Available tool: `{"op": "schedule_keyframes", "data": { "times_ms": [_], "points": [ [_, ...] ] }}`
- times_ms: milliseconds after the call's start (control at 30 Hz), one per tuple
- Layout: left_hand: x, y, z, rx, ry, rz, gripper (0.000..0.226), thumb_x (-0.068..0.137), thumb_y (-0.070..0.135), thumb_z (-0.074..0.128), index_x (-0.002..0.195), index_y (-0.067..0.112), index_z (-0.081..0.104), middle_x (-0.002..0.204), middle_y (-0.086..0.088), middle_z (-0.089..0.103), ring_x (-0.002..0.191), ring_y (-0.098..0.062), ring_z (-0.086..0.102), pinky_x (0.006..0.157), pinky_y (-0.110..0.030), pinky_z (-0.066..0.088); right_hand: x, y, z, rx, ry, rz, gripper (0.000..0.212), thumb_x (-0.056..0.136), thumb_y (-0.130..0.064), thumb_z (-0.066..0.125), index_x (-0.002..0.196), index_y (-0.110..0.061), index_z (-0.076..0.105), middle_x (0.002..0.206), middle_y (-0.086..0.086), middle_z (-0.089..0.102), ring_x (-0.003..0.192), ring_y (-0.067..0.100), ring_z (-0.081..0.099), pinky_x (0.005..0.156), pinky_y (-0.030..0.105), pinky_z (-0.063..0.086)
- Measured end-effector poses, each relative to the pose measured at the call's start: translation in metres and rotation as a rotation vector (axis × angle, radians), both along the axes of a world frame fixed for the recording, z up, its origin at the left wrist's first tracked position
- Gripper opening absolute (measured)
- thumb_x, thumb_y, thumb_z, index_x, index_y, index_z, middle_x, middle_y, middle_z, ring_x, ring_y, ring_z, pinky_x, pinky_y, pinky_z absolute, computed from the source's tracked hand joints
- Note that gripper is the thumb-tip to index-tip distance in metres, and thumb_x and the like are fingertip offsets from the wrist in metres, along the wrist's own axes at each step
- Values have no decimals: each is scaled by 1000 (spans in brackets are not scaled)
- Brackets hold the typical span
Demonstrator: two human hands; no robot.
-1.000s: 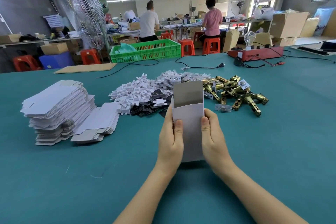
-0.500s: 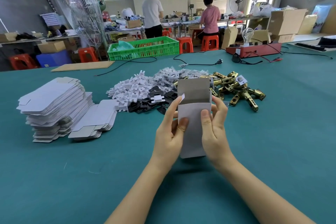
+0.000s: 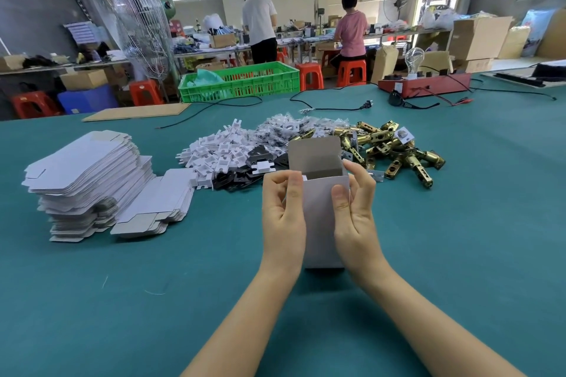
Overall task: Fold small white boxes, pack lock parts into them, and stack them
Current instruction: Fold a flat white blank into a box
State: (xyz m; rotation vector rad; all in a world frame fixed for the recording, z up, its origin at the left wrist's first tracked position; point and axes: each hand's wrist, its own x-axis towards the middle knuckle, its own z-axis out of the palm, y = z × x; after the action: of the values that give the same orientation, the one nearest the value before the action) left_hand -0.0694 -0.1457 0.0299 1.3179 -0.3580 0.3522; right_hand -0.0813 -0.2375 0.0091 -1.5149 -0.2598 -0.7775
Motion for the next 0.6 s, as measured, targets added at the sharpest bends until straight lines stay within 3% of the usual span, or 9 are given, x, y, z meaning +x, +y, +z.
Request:
{"op": "schedule_keyframes", "data": {
  "times_ms": [100, 267, 367, 467, 533, 600],
  "points": [
    [3, -7, 5, -31, 41, 8, 13, 98, 30, 53, 86, 25, 53, 70, 25, 52, 68, 4, 47, 67, -8, 39, 2, -2, 4, -7, -18, -43, 23, 99, -22, 35, 118, -31, 43, 115, -41, 46, 110, -13, 45, 91, 4, 33],
    [11, -11, 14, -27, 91, 29, 15, 99, 15, 51, 85, 21, 54, 72, 23, 54, 69, 5, 49, 66, -6, 39, 9, -3, 16, 75, 34, -91, 17, 103, -27, 30, 98, -27, 46, 84, -37, 49, 77, -13, 44, 74, 2, 35],
    [12, -12, 17, -36, 114, 26, 14, 98, 13, 51, 87, 21, 54, 74, 22, 55, 69, 5, 50, 68, -9, 39, 17, -5, 26, 162, 100, -78, 17, 104, -22, 37, 89, -19, 45, 78, -21, 48, 65, -10, 42, 64, 4, 36],
    [13, -11, 18, -70, 138, 4, 11, 94, 20, 54, 96, 31, 55, 89, 13, 57, 82, -4, 54, 78, -25, 42, 25, -5, 34, 200, 129, -65, 15, 101, -10, 40, 94, -23, 42, 89, -6, 45, 67, -12, 44, 63, 3, 36],
    [14, -9, 18, -50, 140, -39, 24, 86, 28, 50, 99, 46, 59, 96, 11, 61, 93, -14, 57, 85, -37, 47, 28, -6, 36, 207, 138, -19, 23, 99, -7, 38, 105, -29, 45, 96, -8, 52, 75, -14, 49, 67, 3, 39],
    [17, -6, 18, -13, 145, -88, 33, 84, 30, 46, 96, 57, 62, 101, 9, 64, 99, -17, 59, 92, -40, 49, 30, -10, 35, 190, 164, 35, 33, 99, -8, 37, 111, -34, 53, 100, -16, 61, 85, -9, 55, 76, 8, 43]
  ]
}}
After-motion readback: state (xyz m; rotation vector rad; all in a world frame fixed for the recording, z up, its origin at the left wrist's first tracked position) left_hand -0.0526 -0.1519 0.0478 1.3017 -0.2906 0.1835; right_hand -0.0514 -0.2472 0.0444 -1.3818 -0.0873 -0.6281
